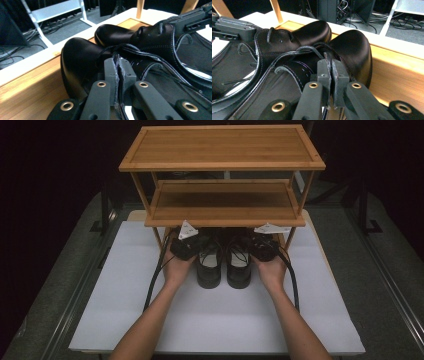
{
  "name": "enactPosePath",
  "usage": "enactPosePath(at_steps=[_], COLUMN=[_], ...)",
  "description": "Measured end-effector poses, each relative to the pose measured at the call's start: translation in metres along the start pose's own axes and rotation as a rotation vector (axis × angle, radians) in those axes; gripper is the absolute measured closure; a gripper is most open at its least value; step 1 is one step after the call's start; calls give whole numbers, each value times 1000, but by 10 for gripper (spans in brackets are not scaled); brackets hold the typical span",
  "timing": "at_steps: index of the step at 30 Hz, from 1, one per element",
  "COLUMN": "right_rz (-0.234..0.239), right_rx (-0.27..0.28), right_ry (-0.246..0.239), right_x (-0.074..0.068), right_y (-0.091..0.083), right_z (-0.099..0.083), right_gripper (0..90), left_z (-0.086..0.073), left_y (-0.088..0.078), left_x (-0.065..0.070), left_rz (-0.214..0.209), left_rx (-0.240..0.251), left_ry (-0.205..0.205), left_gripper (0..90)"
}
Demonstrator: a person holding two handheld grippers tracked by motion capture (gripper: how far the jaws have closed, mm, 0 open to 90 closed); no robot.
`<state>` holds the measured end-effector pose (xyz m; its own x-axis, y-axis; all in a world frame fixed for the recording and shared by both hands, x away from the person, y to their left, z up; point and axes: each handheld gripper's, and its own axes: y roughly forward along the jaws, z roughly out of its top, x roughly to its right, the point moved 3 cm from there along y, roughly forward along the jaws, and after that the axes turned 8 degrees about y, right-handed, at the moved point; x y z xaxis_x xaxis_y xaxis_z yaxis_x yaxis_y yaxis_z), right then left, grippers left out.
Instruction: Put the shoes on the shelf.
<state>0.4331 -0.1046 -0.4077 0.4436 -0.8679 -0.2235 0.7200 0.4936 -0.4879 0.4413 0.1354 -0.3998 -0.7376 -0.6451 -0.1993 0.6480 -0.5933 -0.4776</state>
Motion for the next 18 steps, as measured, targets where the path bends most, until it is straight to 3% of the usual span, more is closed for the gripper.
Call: enactPosePath(at_steps=[4, 5, 6, 8, 11, 15, 18], right_rz=[3, 22, 22, 20, 38, 51, 49], right_rx=[2, -4, -4, -15, -26, -46, -53], right_ry=[-7, 2, 2, -11, -17, -35, -40], right_x=[1, 1, 1, 0, -3, -8, -10], right_y=[-3, -3, -3, -6, -15, -37, -47], right_z=[-2, -1, -1, 1, 3, 2, -1], right_gripper=[804, 739, 739, 639, 531, 392, 367], left_z=[-2, -2, -1, 1, 5, 4, 1], left_y=[-2, -3, -4, -9, -21, -38, -52], left_x=[-2, -3, -3, -3, -4, -3, -1], left_rz=[-22, -23, -17, -36, -47, -91, -122], left_rx=[3, -1, -6, 0, 2, -17, -5], left_ry=[-6, -4, 3, 0, 17, 15, 13], left_gripper=[814, 729, 729, 633, 491, 388, 357])
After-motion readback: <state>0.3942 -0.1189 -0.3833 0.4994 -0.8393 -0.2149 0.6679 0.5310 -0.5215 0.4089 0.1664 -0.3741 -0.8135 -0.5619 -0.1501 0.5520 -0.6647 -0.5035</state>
